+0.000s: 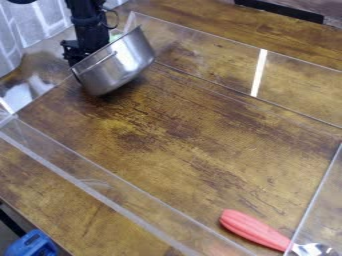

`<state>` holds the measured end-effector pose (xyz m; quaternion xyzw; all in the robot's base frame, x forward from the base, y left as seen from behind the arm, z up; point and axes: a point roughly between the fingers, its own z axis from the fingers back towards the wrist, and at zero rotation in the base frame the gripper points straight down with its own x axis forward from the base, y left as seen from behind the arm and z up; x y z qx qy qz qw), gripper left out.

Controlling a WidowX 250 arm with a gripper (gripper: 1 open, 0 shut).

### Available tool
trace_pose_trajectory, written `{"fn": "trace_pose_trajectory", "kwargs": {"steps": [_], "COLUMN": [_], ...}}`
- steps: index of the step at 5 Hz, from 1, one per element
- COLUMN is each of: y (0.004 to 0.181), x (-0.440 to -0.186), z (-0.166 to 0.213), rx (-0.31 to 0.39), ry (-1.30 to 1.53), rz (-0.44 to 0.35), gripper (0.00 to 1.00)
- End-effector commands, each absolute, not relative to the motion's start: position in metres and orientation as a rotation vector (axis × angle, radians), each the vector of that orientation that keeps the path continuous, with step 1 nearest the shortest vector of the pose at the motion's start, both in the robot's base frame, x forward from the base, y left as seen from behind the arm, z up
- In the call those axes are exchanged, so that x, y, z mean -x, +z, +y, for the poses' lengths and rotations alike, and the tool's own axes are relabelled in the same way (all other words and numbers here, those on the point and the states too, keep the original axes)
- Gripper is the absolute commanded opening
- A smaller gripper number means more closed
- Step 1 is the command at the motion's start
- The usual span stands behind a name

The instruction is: Put the green object in the silver pot

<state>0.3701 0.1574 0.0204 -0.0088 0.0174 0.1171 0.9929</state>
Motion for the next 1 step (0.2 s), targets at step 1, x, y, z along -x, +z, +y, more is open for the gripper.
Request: {"fn": "trace_pose_trajectory", "kwargs": {"steps": [1], "y": [0.0157], "x": [-0.3654], "z": [0.1394], "rx": [0.047], "ry": [0.233], "rz": [0.075], "gripper": [0.0]}}
